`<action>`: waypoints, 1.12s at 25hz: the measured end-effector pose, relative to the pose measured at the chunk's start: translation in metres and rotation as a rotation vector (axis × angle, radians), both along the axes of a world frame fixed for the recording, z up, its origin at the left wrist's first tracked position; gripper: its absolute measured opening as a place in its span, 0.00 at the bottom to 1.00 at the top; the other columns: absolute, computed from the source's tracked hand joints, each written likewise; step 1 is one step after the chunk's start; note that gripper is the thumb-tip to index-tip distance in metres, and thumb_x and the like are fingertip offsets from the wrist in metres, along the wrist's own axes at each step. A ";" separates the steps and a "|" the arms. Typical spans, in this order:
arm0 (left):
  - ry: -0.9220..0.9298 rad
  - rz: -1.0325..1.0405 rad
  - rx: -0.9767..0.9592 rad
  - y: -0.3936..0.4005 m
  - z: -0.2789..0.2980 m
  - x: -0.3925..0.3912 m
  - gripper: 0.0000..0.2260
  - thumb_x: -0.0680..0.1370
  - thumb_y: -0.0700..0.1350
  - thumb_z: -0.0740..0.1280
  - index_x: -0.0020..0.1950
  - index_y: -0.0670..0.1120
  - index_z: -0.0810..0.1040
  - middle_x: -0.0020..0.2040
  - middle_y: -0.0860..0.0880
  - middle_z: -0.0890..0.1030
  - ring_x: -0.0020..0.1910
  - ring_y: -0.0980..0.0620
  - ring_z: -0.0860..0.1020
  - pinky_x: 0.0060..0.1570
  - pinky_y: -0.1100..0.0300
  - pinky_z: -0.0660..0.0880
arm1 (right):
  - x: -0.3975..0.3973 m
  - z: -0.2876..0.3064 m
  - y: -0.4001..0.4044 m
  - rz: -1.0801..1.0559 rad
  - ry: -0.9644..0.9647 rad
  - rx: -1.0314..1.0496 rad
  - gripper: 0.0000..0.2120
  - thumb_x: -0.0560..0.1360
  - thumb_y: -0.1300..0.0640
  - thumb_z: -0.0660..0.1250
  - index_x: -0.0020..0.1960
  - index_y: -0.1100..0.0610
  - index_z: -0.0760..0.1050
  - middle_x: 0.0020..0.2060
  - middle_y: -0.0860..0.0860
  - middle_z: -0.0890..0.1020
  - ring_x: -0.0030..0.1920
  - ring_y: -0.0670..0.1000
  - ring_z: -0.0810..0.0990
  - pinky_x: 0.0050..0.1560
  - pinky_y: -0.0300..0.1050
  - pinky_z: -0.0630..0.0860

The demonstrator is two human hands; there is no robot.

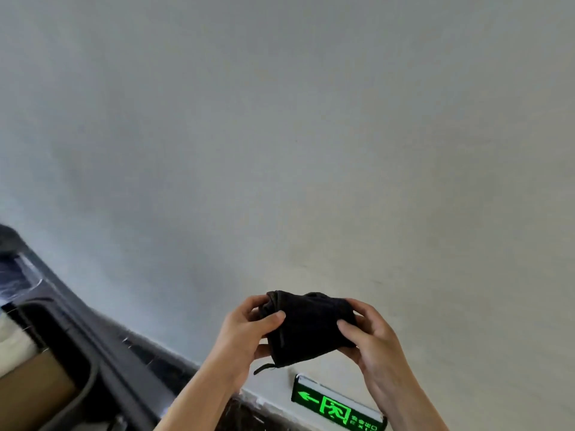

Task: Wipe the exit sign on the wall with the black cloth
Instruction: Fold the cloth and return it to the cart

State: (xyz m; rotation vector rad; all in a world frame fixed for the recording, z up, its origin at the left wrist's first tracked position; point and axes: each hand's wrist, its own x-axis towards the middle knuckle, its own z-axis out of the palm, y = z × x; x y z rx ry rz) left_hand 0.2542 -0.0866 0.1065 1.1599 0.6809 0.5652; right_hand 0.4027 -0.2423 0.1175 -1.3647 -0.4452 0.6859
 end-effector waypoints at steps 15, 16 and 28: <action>0.060 0.801 -0.029 0.091 -0.025 -0.251 0.12 0.74 0.39 0.76 0.55 0.47 0.82 0.47 0.46 0.88 0.46 0.46 0.87 0.40 0.51 0.84 | -0.193 -0.031 0.234 0.658 0.020 -0.044 0.14 0.75 0.69 0.66 0.50 0.52 0.81 0.43 0.50 0.87 0.45 0.50 0.86 0.39 0.39 0.82; 0.060 0.820 -0.033 0.093 -0.027 -0.256 0.11 0.74 0.39 0.76 0.55 0.47 0.81 0.47 0.46 0.88 0.46 0.46 0.87 0.39 0.52 0.84 | -0.197 -0.033 0.241 0.673 0.015 -0.045 0.14 0.75 0.69 0.66 0.50 0.51 0.81 0.43 0.49 0.87 0.45 0.49 0.86 0.40 0.39 0.82; 0.228 1.214 -0.411 0.108 -0.142 -0.194 0.12 0.75 0.39 0.75 0.53 0.48 0.75 0.52 0.46 0.82 0.48 0.47 0.82 0.45 0.51 0.80 | -0.186 -0.127 0.295 0.648 -0.246 -0.337 0.15 0.73 0.68 0.68 0.48 0.48 0.80 0.48 0.53 0.84 0.48 0.55 0.83 0.55 0.59 0.80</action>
